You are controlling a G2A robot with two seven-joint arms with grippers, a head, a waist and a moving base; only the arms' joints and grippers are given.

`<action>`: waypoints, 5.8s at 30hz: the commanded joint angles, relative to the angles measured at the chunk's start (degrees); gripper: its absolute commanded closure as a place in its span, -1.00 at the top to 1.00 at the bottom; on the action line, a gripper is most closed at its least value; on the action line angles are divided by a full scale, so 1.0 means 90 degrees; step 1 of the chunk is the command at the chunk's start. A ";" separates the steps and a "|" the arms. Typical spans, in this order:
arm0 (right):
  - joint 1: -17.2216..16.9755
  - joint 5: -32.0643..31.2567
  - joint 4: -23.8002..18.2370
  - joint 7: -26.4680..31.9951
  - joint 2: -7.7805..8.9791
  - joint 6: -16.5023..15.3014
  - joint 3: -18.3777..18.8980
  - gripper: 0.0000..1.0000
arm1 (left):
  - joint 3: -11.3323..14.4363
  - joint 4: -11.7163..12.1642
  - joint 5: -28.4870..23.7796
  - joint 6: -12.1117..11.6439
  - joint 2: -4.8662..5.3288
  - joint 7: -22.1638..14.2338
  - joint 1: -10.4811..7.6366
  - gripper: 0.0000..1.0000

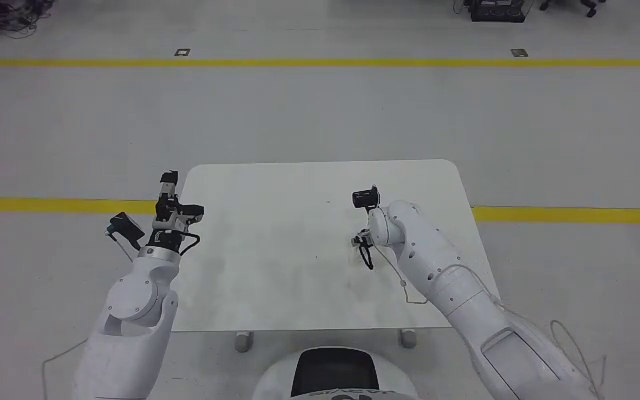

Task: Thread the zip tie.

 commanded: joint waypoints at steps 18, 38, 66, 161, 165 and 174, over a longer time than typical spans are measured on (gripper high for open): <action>0.0014 0.0448 0.0504 -0.0596 -0.0123 0.0002 0.0133 -0.22 | 0.0000 0.0000 0.0000 0.0000 0.0000 0.0000 0.0000 1.00; 0.0310 0.0627 0.1522 -0.1090 -0.0410 0.0002 0.0033 -0.50 | 0.0000 0.0000 0.0000 0.0000 0.0000 0.0000 0.0000 1.00; 0.0949 0.0977 0.3262 -0.1576 -0.0953 0.0002 -0.0339 -0.68 | 0.0000 0.0000 0.0000 0.0000 0.0000 0.0000 0.0000 1.00; 0.1265 0.0971 0.4174 -0.1887 -0.1305 -0.0042 -0.0202 -0.64 | 0.0000 0.0000 0.0000 0.0000 0.0000 0.0000 0.0000 1.00; 0.1279 0.0962 0.4221 -0.1887 -0.1324 -0.0024 -0.0214 -0.64 | 0.0000 0.0000 0.0000 0.0000 0.0000 0.0000 0.0000 1.00; 0.1327 0.0973 0.4337 -0.2015 -0.1372 0.0002 -0.0199 -0.64 | 0.0000 0.0000 0.0000 0.0000 0.0000 0.0000 0.0000 1.00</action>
